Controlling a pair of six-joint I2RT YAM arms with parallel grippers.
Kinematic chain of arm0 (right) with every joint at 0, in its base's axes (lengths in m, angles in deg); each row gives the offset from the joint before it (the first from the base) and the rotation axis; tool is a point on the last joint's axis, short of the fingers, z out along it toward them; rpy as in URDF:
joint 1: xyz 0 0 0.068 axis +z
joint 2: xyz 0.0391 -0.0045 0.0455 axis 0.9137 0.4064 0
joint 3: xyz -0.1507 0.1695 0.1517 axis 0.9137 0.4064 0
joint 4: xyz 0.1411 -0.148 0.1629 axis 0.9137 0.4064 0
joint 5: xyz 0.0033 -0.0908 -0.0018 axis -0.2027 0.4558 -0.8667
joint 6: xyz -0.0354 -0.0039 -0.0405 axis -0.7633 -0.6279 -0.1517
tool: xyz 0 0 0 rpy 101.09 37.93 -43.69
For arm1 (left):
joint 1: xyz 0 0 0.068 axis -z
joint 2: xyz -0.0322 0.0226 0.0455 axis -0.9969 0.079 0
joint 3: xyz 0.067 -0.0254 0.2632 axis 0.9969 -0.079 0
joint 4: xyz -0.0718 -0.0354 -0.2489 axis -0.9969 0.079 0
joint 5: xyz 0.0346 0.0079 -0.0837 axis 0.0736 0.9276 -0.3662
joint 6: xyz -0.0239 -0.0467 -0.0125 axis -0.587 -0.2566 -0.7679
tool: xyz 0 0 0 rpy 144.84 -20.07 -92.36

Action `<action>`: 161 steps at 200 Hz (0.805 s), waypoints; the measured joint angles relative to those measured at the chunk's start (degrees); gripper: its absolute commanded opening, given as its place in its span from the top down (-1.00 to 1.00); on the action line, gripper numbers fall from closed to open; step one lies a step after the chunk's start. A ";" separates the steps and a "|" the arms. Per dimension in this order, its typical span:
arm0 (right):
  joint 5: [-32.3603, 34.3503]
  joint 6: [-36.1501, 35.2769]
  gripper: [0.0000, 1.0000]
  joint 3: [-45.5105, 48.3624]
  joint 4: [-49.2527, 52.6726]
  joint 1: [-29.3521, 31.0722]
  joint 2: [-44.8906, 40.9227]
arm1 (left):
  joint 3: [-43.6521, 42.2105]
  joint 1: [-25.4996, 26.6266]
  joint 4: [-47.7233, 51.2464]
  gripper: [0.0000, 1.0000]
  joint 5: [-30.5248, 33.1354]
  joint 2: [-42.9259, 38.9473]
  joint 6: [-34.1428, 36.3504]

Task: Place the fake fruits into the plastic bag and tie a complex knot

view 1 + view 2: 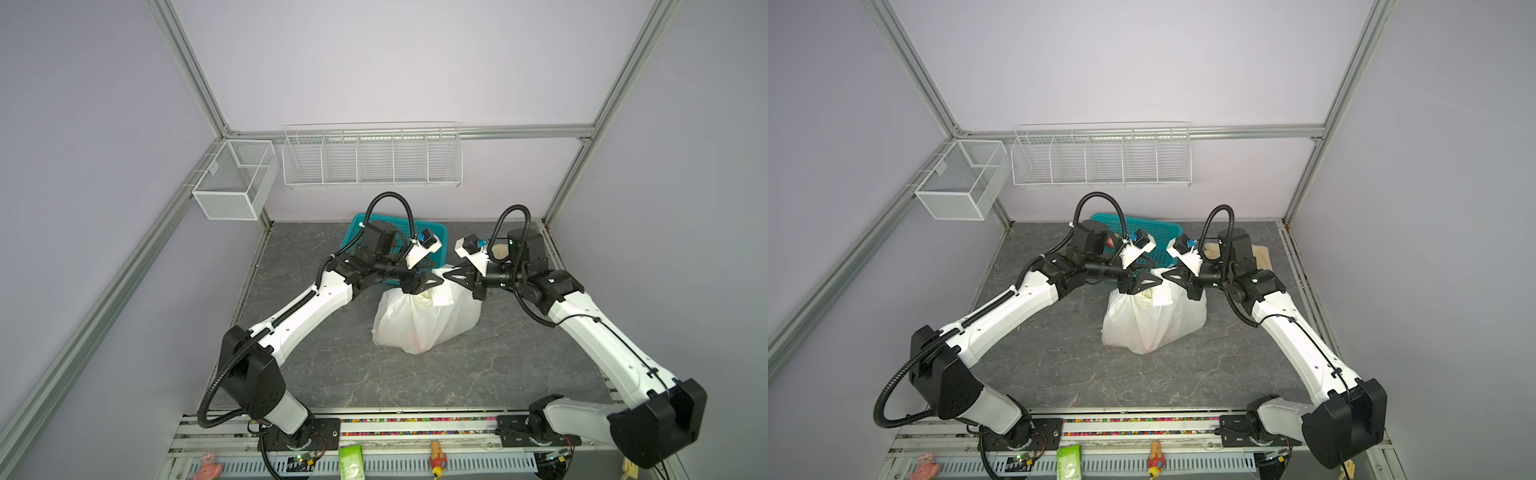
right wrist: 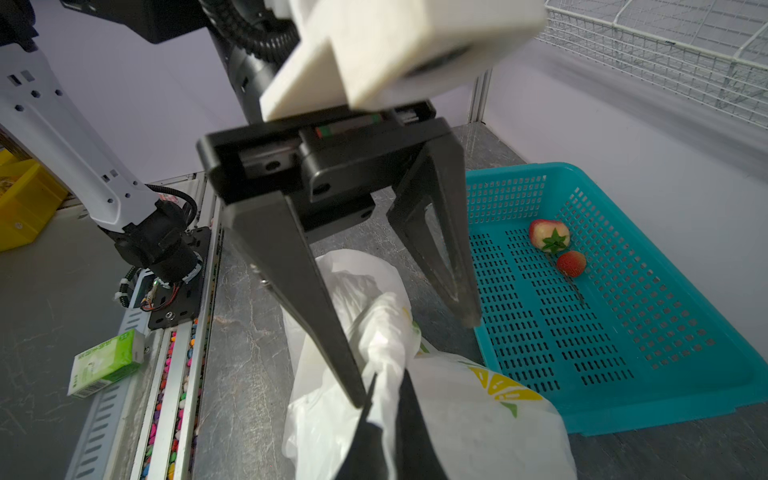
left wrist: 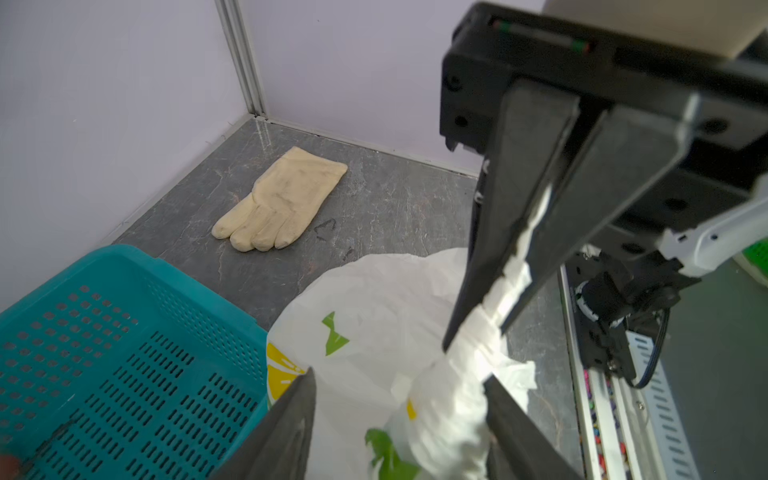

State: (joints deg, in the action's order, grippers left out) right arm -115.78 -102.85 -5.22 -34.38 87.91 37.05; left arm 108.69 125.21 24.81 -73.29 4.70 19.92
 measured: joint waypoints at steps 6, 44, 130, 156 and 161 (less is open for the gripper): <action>0.09 0.00 0.87 0.00 0.02 0.00 0.00 | 0.15 0.02 0.55 0.06 -0.33 0.13 0.42; 0.24 0.00 0.87 0.00 0.02 0.00 0.00 | 1.29 0.02 3.08 0.45 -1.73 0.52 1.77; 2.71 2.43 0.09 0.02 -0.33 -0.02 0.00 | -0.90 0.04 0.48 1.00 -0.33 -0.81 1.64; 3.32 3.45 -0.19 0.35 -0.50 -0.11 0.00 | -5.01 0.00 -2.91 1.00 1.01 -3.96 1.42; 3.32 3.45 -0.20 0.61 -0.66 -0.11 -0.02 | -5.40 0.00 -3.50 1.00 1.16 -4.37 1.40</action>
State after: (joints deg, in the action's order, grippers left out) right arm -112.46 -99.40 -4.60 -35.04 87.80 37.03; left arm 103.29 125.21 21.31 -72.13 0.32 21.32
